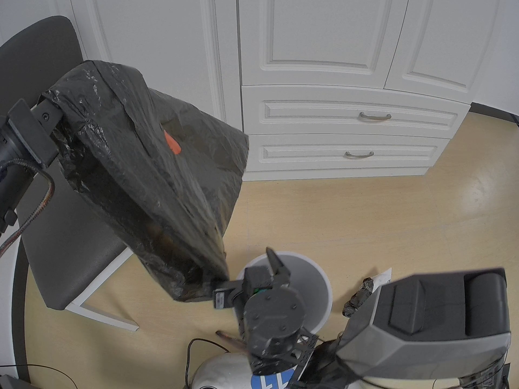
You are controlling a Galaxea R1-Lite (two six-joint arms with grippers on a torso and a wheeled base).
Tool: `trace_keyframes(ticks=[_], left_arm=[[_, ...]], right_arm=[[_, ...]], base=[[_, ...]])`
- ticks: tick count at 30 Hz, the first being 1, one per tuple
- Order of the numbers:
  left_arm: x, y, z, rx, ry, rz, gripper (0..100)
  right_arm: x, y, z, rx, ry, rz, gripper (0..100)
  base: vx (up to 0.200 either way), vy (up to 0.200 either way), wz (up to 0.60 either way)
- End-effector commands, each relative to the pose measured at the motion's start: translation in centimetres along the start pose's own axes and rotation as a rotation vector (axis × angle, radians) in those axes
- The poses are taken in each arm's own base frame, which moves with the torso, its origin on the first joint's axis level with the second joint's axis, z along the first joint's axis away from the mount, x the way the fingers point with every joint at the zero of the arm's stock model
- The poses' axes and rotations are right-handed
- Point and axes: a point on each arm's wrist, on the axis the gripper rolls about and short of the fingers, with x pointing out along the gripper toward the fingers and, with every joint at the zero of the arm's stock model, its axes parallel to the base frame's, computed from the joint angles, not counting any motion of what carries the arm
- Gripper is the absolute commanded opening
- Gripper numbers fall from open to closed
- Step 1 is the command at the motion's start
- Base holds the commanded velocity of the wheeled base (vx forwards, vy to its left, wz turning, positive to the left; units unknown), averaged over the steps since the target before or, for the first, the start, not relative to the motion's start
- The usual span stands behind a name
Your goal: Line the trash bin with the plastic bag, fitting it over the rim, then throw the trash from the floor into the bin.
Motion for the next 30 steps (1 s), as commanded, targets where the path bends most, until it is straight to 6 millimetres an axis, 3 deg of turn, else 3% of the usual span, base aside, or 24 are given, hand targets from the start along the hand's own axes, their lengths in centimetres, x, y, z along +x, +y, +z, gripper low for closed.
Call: trace_keyframes(ticks=[1, 5, 11, 15, 25, 30], left_arm=[[-1.0, 0.1, 1.2, 0.003, -0.046, -0.004, 0], [-1.1, 0.1, 1.3, 0.004, -0.049, -0.006, 0], [-1.1, 0.1, 1.3, 0.003, -0.051, -0.006, 0], [-1.1, 0.1, 1.3, 0.003, -0.051, -0.006, 0], [-1.3, 0.1, 1.6, 0.001, -0.061, -0.008, 0], [-1.3, 0.1, 1.8, -0.001, -0.068, -0.009, 0]], right_arm=[[2.9, -3.8, 2.8, -0.004, -0.088, -0.111, 100], [4.4, -6.1, 4.7, 0.005, -0.118, -0.164, 100], [5.3, -8.2, 6.5, 0.043, -0.14, -0.105, 100], [5.5, -8.4, 6.4, 0.095, -0.112, -0.041, 100], [5.1, -8.4, 8.0, 0.429, 0.061, 0.218, 100], [5.4, -8.6, 7.2, 0.455, 0.093, 0.228, 100]], base=[[0.0, 0.0, 0.0], [0.0, 0.0, 0.0], [0.0, 0.0, 0.0], [0.0, 0.0, 0.0], [0.0, 0.0, 0.0], [0.0, 0.0, 0.0]])
